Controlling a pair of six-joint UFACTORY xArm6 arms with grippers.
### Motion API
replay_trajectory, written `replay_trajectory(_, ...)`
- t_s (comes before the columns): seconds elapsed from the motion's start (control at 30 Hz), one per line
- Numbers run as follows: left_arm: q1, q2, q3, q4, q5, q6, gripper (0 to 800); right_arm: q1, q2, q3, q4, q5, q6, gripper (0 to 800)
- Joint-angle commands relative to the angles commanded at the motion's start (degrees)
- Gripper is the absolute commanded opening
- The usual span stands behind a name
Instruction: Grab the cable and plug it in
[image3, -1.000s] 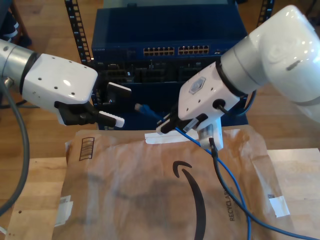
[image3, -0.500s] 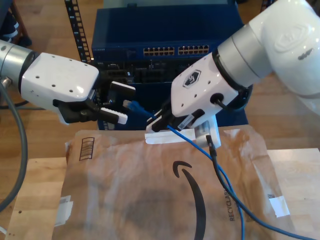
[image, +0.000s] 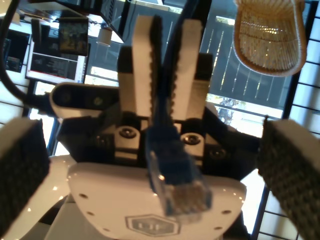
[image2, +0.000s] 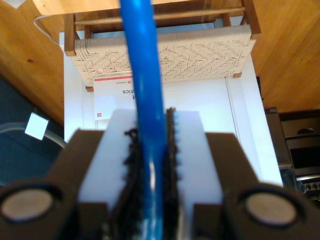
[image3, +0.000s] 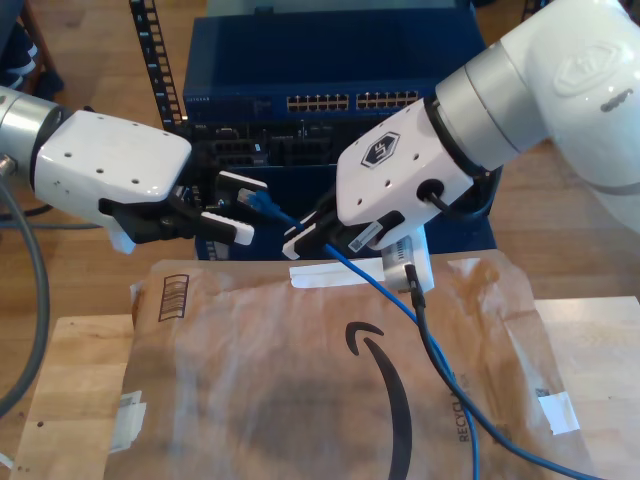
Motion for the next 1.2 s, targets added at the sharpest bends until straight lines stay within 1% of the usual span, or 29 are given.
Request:
replay_trajectory(0.1, 0.0, 0.0, 0.1, -0.1, 0.0, 0.0, 554, 0.0, 0.1, 0.0, 0.0, 0.0, 0.0, 2)
replay_trajectory(0.33, 0.1, 0.0, 0.1, -0.1, 0.6, 0.2, 468, 0.0, 0.1, 0.1, 0.0, 0.0, 0.0, 2)
replay_trajectory(0.4, 0.1, 0.0, 0.1, -0.1, 0.5, 0.3, 413, 0.0, 0.1, 0.2, 0.0, 0.0, 0.0, 2)
replay_trajectory(0.57, 0.2, -0.1, 0.0, -0.1, 0.5, 0.6, 401, 0.0, 0.1, 0.4, 0.0, 0.0, 0.0, 2)
replay_trajectory(0.63, 0.2, -0.1, 0.0, -0.1, 0.5, 0.7, 367, 0.1, 0.1, 0.4, 0.0, 0.0, 0.0, 2)
replay_trajectory(0.67, 0.2, -0.1, 0.1, -0.1, 0.4, 0.7, 363, 0.0, 0.1, 0.4, 0.0, 0.0, 0.0, 2)
replay_trajectory(0.7, 0.2, -0.1, 0.1, -0.1, 0.4, 0.7, 332, 0.0, 0.2, 0.4, 0.0, 0.0, 0.0, 2)
replay_trajectory(0.73, 0.2, -0.1, 0.1, -0.1, 0.4, 0.7, 277, 0.0, 0.1, 0.4, 0.0, 0.0, 0.0, 2)
replay_trajectory(0.9, 0.2, -0.1, 0.0, -0.1, 0.4, 0.7, 259, 0.1, 0.1, 0.4, 0.0, 0.0, 0.0, 2)
replay_trajectory(1.0, 0.2, -0.1, 0.0, -0.2, 0.4, 0.7, 217, 0.1, 0.2, 0.4, 0.0, 0.0, 0.0, 2)
replay_trajectory(1.1, 1.4, -0.1, 0.1, -1.7, 0.4, 0.8, 207, 0.1, 0.2, 0.4, 0.0, 0.0, 0.0, 2)
replay_trajectory(1.13, 1.7, 0.0, 0.2, -2.3, 0.4, 0.8, 152, 0.1, 0.2, 0.4, 0.0, 0.0, 0.0, 2)
replay_trajectory(1.2, 1.7, 0.0, 0.3, -3.0, 0.4, 0.8, 106, 0.1, 0.2, 0.4, 0.0, 0.0, 0.0, 2)
